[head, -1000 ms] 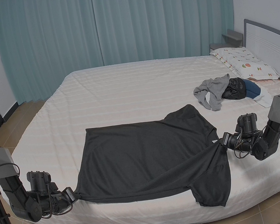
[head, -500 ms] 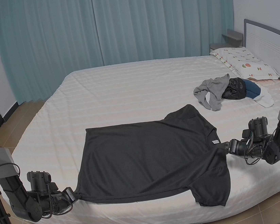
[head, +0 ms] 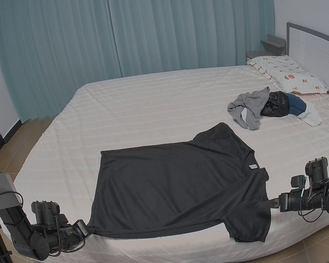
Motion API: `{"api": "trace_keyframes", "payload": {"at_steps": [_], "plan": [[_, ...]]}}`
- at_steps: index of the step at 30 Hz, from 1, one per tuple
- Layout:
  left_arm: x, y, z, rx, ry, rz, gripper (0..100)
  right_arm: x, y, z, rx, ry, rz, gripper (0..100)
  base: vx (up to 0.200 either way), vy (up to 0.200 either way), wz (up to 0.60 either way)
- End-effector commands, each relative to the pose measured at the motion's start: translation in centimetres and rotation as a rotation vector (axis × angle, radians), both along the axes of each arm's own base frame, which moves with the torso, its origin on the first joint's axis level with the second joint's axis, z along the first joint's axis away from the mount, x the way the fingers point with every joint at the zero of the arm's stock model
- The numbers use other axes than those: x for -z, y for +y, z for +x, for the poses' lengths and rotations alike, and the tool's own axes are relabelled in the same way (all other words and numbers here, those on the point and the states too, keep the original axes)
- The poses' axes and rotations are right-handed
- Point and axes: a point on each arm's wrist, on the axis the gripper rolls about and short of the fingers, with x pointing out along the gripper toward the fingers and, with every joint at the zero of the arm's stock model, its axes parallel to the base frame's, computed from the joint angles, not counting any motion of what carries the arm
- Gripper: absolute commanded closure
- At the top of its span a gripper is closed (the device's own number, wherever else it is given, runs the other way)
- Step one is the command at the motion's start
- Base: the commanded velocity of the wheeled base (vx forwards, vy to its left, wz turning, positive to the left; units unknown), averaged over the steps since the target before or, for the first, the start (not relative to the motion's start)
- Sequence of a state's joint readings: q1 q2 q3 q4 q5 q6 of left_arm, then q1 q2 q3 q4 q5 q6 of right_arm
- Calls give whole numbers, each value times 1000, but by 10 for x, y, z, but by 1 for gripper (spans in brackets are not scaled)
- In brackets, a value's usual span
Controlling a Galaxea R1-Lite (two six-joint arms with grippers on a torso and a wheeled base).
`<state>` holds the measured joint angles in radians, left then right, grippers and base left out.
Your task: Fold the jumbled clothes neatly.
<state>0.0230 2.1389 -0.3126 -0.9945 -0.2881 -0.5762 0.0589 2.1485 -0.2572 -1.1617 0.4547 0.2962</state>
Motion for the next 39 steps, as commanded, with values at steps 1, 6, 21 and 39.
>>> {"api": "trace_keyframes", "payload": {"at_steps": [1, 6, 21, 39], "plan": [[1, 0, 0, -1, 3, 0, 100, 27, 3, -11, -25, 55, -4, 0, 0, 0, 0], [1, 0, 0, -1, 4, 0, 100, 31, 6, -12, -31, 28, 0, 0, 0, 0, 0], [0, 0, 0, -1, 1, 0, 100, 32, 7, -9, -35, 21, 3, 0, 0, 0, 0], [1, 0, 0, -4, 3, 2, 100, 34, 12, -4, 23, 1, -70, 100, 0, 0, 0]]}}
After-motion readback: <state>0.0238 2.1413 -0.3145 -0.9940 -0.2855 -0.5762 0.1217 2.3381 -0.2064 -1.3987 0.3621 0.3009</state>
